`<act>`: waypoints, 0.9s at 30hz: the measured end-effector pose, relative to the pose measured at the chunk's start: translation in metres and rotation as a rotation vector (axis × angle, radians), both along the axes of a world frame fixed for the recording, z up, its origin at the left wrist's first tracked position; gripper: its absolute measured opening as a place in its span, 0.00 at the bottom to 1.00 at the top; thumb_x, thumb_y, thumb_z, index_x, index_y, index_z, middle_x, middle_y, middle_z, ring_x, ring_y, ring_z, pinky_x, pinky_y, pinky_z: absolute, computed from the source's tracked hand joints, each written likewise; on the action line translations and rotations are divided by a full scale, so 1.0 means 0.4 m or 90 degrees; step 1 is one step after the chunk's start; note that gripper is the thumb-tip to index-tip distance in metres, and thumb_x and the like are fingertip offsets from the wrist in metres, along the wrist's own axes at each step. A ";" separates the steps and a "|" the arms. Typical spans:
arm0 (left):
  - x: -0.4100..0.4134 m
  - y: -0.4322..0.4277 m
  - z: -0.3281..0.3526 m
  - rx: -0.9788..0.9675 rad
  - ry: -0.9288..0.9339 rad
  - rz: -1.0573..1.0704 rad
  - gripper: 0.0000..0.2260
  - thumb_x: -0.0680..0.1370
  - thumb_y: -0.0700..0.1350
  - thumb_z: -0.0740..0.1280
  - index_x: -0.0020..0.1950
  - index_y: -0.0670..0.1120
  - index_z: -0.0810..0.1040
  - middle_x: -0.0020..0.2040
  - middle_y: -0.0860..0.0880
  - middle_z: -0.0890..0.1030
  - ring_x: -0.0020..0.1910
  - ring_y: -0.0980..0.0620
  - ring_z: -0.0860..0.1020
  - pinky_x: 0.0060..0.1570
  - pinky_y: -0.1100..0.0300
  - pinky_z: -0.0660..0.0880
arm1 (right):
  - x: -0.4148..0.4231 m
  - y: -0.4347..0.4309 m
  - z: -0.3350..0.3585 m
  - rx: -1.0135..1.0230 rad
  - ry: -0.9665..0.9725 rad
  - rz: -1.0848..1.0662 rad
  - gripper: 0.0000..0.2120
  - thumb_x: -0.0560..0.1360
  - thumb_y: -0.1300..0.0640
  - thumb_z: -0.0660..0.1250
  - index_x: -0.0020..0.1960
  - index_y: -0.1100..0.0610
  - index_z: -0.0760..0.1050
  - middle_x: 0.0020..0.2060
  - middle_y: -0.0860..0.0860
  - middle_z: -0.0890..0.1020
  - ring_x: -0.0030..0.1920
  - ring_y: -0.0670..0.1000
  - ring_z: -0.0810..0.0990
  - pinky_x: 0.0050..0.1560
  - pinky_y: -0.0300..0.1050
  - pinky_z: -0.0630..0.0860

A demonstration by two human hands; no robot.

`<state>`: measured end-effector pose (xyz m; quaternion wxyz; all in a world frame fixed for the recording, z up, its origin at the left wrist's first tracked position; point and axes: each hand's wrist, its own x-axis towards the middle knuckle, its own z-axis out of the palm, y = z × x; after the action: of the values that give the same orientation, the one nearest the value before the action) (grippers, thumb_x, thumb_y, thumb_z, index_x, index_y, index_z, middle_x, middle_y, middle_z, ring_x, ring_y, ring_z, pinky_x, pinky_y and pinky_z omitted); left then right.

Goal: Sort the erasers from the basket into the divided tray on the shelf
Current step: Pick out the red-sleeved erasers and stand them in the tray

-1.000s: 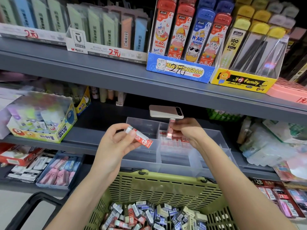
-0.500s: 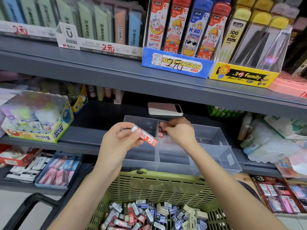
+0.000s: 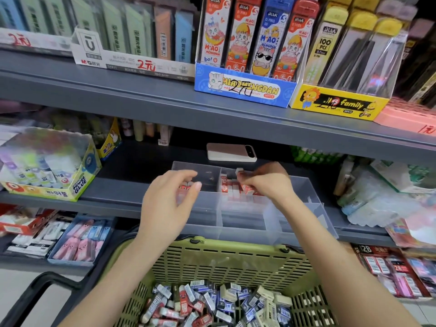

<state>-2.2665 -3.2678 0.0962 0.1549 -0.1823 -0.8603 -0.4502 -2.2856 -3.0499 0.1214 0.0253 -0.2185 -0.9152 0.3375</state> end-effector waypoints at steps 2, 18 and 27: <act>0.011 -0.016 -0.012 -0.062 0.027 0.015 0.10 0.79 0.48 0.64 0.57 0.46 0.79 0.53 0.52 0.80 0.53 0.51 0.75 0.52 0.61 0.66 | -0.020 -0.009 -0.007 0.055 -0.069 -0.003 0.20 0.66 0.46 0.72 0.25 0.58 0.71 0.22 0.48 0.71 0.27 0.50 0.68 0.29 0.42 0.65; 0.109 -0.089 -0.042 -0.123 0.080 0.013 0.10 0.76 0.43 0.64 0.51 0.40 0.81 0.48 0.46 0.81 0.50 0.45 0.77 0.52 0.59 0.67 | 0.127 -0.091 -0.024 0.192 0.249 0.042 0.10 0.74 0.50 0.67 0.39 0.54 0.82 0.36 0.50 0.82 0.42 0.53 0.78 0.42 0.45 0.70; 0.185 -0.099 -0.175 -0.332 -0.123 -0.161 0.07 0.76 0.39 0.67 0.52 0.46 0.81 0.48 0.50 0.80 0.47 0.51 0.77 0.51 0.55 0.75 | 0.428 -0.153 -0.348 0.058 0.009 0.329 0.09 0.76 0.52 0.67 0.51 0.54 0.82 0.47 0.47 0.84 0.45 0.44 0.77 0.51 0.41 0.73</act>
<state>-2.1924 -3.3075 0.0260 -0.0366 -0.2781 -0.9281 -0.2450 -2.1144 -3.1113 -0.0177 -0.0453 0.0259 -0.9548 0.2926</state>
